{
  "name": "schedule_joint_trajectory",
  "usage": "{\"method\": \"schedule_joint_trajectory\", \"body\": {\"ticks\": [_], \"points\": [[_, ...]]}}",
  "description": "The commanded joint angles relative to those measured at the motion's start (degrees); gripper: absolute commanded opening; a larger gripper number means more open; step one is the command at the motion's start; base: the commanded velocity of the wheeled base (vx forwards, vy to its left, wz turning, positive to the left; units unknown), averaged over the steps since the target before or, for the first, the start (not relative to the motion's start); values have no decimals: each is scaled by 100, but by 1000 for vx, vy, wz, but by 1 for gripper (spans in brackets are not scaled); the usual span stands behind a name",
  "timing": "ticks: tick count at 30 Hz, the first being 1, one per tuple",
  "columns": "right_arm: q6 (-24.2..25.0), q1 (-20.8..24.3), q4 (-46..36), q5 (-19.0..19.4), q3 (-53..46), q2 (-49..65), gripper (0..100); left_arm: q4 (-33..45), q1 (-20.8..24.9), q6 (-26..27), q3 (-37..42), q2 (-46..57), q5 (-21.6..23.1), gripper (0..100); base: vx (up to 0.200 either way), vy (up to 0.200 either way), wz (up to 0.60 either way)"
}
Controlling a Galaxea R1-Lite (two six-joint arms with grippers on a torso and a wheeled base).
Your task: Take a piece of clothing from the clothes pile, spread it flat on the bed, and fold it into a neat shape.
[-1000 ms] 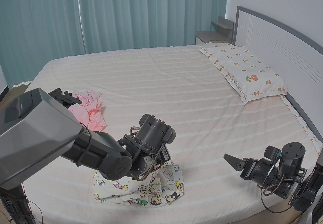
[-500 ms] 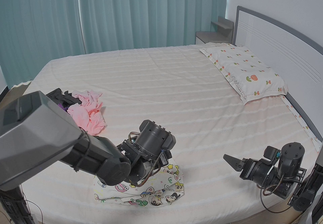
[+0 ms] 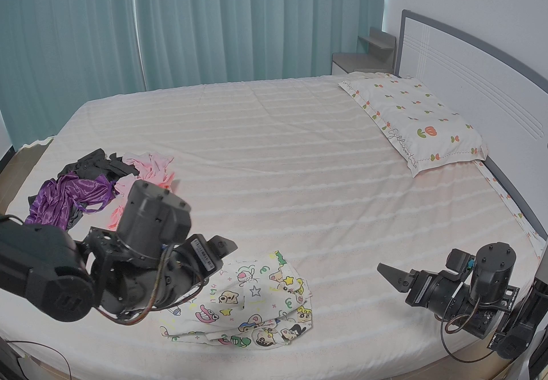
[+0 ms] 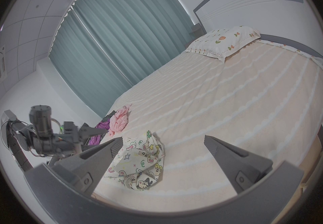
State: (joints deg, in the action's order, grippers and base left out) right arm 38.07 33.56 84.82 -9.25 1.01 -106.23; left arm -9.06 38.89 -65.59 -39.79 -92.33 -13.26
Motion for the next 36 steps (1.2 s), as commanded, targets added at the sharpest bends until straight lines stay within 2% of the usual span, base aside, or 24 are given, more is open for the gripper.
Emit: {"method": "schedule_joint_trajectory", "body": {"ticks": [1,5,6,11,12,16,19,26,32,36], "points": [[7,63,-18,-42,-101,-21,100,-114,-426,-244,666,787,527,100,0,0,0],[7,80,-1,-147,-101,-188,100,-298,-786,-244,868,1112,975,100,0,0,0],[7,107,34,-209,-101,-320,100,-413,-1024,-244,938,1209,1256,100,0,0,0],[16,195,140,-314,-101,-495,100,-747,-1630,-218,1193,1261,1854,100,0,0,0],[16,221,219,-332,-101,-469,100,-1019,-1902,-191,1298,1261,2073,100,0,0,0],[7,221,351,-358,-101,-434,100,-1353,-2184,-200,1342,1165,2443,100,0,150,0],[16,212,412,-340,-101,-469,100,-1371,-2360,-191,1298,936,2486,100,0,200,0],[-28,212,518,-279,-101,-513,100,-1643,-2456,-191,1342,462,2486,100,0,200,0],[-573,177,518,-252,198,-926,100,-1854,-2606,-209,1351,75,2495,100,0,200,0],[-740,116,518,-244,611,-1198,100,-1854,-2614,-227,1351,84,2504,100,0,200,0]]}}
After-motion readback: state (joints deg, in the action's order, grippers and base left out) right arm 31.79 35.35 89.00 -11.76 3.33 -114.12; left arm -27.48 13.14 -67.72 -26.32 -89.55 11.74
